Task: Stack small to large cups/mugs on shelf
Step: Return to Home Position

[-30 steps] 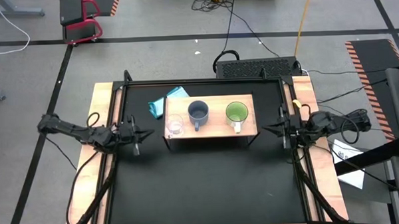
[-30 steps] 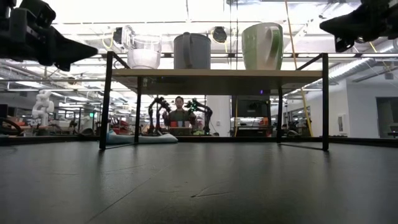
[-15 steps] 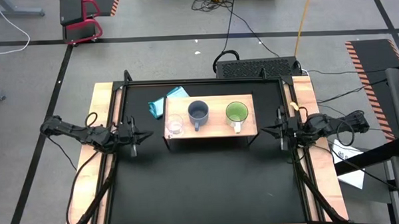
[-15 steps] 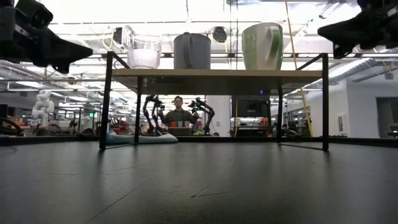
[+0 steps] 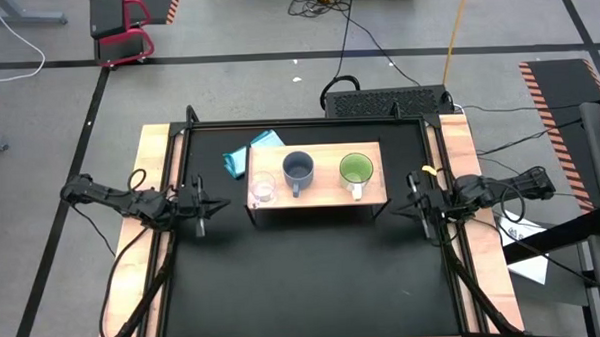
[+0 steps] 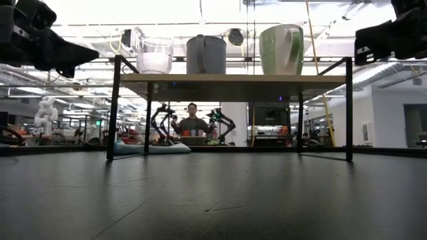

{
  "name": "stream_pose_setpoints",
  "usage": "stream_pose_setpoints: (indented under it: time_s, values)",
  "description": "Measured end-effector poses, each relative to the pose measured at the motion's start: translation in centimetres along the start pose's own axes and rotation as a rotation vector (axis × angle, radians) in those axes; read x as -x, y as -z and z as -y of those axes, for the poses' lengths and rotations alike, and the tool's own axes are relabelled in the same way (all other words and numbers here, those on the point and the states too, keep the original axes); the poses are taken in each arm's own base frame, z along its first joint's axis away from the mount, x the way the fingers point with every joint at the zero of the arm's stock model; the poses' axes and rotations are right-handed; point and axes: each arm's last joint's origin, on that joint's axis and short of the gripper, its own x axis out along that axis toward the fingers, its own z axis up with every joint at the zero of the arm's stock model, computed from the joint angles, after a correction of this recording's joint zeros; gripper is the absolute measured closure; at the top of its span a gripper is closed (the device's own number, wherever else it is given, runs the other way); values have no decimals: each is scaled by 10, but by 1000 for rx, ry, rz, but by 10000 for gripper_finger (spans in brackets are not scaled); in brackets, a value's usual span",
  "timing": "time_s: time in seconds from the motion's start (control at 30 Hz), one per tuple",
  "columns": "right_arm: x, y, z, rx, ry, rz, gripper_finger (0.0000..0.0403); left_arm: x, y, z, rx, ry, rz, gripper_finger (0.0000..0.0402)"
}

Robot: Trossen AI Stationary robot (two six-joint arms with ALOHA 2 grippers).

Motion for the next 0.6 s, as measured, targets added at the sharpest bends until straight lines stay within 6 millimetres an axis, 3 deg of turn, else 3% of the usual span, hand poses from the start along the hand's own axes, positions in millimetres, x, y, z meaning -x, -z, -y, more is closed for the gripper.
stream_pose_setpoints:
  time_s: [0.6]
  values:
    - [-2, 15, -1, -41, -4, -71, 403, 2, 3, 0, -86, -2, -93, 401]
